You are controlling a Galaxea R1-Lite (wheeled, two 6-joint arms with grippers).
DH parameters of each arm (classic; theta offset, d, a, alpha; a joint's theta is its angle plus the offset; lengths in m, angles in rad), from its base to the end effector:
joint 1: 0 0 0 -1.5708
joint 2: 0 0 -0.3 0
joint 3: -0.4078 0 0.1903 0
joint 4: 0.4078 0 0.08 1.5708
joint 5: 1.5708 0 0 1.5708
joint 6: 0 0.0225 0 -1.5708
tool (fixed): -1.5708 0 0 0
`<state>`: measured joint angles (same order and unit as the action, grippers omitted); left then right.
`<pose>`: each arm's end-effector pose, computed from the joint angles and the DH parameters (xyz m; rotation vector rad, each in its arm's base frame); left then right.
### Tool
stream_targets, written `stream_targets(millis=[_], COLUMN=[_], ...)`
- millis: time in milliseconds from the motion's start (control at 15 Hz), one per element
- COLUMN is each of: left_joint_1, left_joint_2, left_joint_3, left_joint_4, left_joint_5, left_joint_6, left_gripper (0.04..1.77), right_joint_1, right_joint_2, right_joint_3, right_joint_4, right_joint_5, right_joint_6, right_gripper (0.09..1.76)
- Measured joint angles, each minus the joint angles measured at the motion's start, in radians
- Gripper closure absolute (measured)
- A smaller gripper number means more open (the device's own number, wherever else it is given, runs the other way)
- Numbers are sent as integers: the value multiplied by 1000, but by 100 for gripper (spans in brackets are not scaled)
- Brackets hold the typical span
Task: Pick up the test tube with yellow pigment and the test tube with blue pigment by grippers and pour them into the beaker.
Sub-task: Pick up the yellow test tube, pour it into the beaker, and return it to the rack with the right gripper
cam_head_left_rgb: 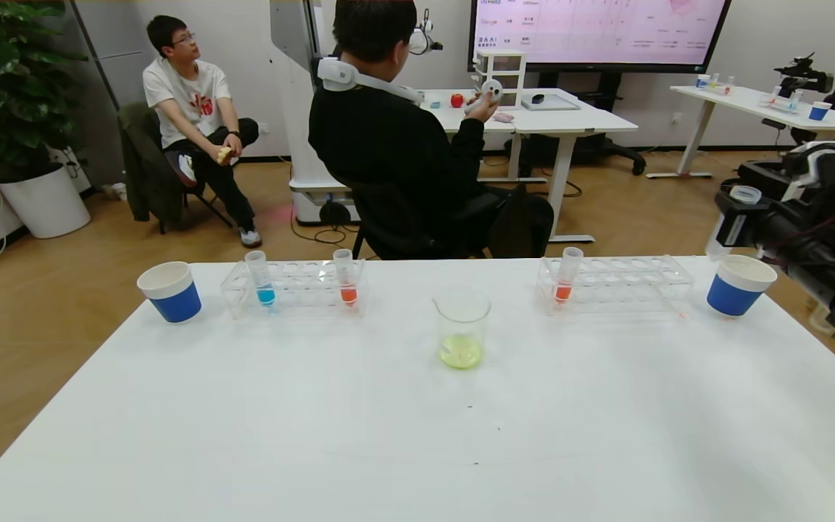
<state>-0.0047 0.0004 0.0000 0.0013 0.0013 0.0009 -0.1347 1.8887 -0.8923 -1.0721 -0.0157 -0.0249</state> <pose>-0.0228 0.0001 0.0753 0.0009 0.0017 -0.0034 0.3510 -0.0479 0.1871 -0.0293 -0.0738 -0.1513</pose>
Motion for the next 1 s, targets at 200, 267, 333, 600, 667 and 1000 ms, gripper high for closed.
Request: stream_targets(millis=[200,267,333,600,667,1000], left_joint_1=[0,0,0,0,0,0], left_joint_2=[0,0,0,0,0,0], left_joint_3=[0,0,0,0,0,0], left_joint_4=[0,0,0,0,0,0], left_joint_5=[0,0,0,0,0,0], left_joint_6=[0,0,0,0,0,0], left_gripper=[7,7,7,7,7,7], right_joint_1=[-105,-131,-152,-186,-188,-197], right_joint_2=[40,55,70,153,175,267], right_joint_3=[-40,-56,-71,-142,-158,-199], right_joint_4=[2,2,2,-4,-5,-10], right_joint_5=[55,60,61,58,57,59], right_joint_6=[-1,-1,-1,1,2,3], right_gripper=[133,133,133,133,133,133])
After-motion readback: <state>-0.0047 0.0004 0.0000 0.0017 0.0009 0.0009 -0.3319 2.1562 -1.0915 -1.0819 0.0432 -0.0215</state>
